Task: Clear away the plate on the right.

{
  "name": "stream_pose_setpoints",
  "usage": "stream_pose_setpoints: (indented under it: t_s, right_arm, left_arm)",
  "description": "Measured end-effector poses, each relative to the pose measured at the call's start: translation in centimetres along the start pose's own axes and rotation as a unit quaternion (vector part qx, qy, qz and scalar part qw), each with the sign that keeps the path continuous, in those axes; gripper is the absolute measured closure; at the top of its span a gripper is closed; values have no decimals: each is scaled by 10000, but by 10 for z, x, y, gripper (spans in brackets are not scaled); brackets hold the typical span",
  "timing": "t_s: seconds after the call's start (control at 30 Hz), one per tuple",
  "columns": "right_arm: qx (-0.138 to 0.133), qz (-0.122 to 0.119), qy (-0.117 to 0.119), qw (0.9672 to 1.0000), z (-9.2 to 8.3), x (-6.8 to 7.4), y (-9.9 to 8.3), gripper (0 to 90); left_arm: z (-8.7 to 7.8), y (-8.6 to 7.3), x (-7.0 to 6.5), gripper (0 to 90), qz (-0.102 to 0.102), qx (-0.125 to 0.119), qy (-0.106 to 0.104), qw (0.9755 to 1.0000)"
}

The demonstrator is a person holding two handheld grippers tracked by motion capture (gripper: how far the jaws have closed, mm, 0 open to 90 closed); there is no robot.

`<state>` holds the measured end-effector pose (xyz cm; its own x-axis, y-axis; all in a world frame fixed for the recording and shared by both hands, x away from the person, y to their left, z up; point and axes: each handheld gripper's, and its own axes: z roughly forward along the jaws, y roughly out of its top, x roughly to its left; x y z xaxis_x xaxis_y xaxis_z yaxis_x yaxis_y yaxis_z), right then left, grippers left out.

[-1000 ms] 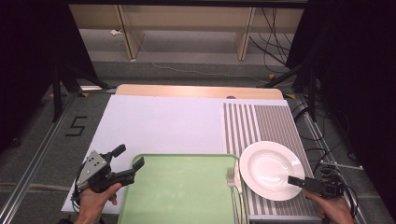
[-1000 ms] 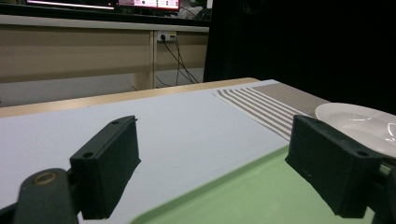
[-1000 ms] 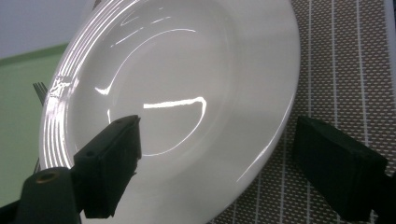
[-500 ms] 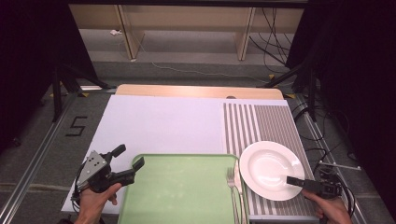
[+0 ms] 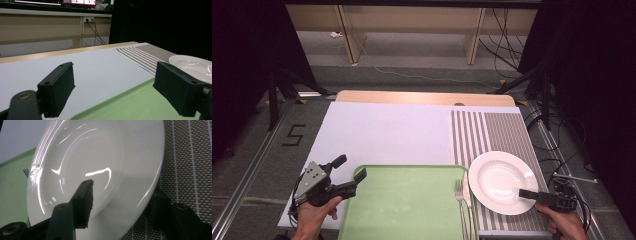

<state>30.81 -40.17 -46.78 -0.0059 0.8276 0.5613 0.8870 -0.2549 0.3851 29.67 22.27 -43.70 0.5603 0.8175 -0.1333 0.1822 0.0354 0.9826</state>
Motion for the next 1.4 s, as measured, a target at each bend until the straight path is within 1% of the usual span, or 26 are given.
stream_pose_setpoints:
  t_s: [0.03, 0.07, 0.1, 0.13, 0.23, 0.3, 0.37, 0.43, 0.5, 0.57, 0.63, 0.77, 0.83, 0.87, 0.97, 1.0, 1.03, 1.07, 1.1, 1.2, 1.23, 1.27, 1.3, 1.33, 1.37, 1.4]
  right_arm:
    - [21, 38, 104, 9999, 0, -1, 0, 488]
    - [34, -30, 106, 9999, 0, -2, 0, 495]
    - [-16, 37, 106, 9999, 0, -3, 0, 507]
    - [38, 111, 123, 9999, -1, -3, 0, 511]
    - [23, 172, 181, 9997, 0, -5, -1, 526]
    - [-5, 372, 189, 9991, 0, -4, 0, 541]
    - [-63, 347, 256, 9991, 1, -7, -1, 568]
    - [-28, 453, 245, 9987, 1, -8, -1, 582]
    - [-41, 473, 210, 9987, 2, -8, -1, 594]
    - [-119, 459, 318, 9984, 2, -11, -1, 609]
    - [-91, 603, 315, 9976, 3, -11, -2, 617]
    - [-40, 505, 448, 9977, 3, -15, -2, 624]
    - [-71, 623, 396, 9972, 4, -15, -2, 638]
    - [-103, 632, 485, 9968, 4, -16, -2, 647]
    - [-115, 663, 537, 9963, 6, -18, -3, 669]
    - [-94, 756, 519, 9957, 7, -17, -3, 676]
    - [-78, 800, 610, 9949, 6, -17, -3, 685]
    - [-54, 779, 571, 9953, 7, -17, -4, 707]
    - [-75, 626, 554, 9965, 7, -20, -4, 710]
    - [-59, 706, 598, 9957, 8, -19, -4, 718]
    - [-30, 814, 645, 9946, 8, -19, -4, 721]
    - [-10, 811, 655, 9945, 8, -19, -4, 725]
    - [-88, 714, 655, 9953, 9, -21, -4, 732]
    - [-71, 843, 731, 9937, 8, -20, -3, 739]
    - [-110, 791, 873, 9930, 7, -21, -3, 749]
    - [-135, 760, 877, 9932, 7, -22, -3, 756]
  left_arm:
    - [1, 0, 0, 159, -9, -36, -30, 10000]
    - [1, 0, 0, 158, -4, -33, -21, 10000]
    - [1, 0, 0, 159, -5, -34, -21, 10000]
    - [1, 0, 0, 159, -5, -32, -22, 10000]
    - [1, 0, 0, 159, -3, -31, -23, 10000]
    - [0, 0, 0, 159, 0, -24, -17, 10000]
    - [0, 0, 0, 158, 8, 22, 23, 10000]
    - [0, 0, 0, 159, 10, 21, 22, 10000]
    - [0, 0, 0, 159, 12, 22, 21, 10000]
    - [0, 0, 0, 159, 18, 16, 14, 10000]
    - [0, 0, -1, 159, 17, 16, 14, 10000]
    - [0, 0, 0, 159, 22, 17, 15, 10000]
    - [0, 0, 0, 159, 20, 16, 15, 10000]
    - [0, 0, 0, 159, 18, 16, 16, 10000]
    - [0, 0, 0, 159, 20, 16, 12, 10000]
    - [0, 0, 0, 159, 19, 16, 12, 10000]
    - [0, 0, 0, 159, 23, 16, 9, 10000]
    - [0, 0, 0, 159, 16, 19, 12, 10000]
    - [0, 0, 0, 159, 10, 20, 8, 10000]
    - [0, 0, 0, 159, 21, 15, 13, 10000]
    - [0, 0, 0, 159, 19, 15, 13, 10000]
    - [0, 0, 0, 159, 22, 18, 13, 10000]
    - [0, 0, 0, 159, 18, 17, 12, 10000]
    - [0, 0, 0, 159, 23, 14, 9, 10000]
    - [0, 0, 0, 159, 25, 17, 7, 10000]
    - [0, 0, -1, 159, 24, 18, 7, 10000]
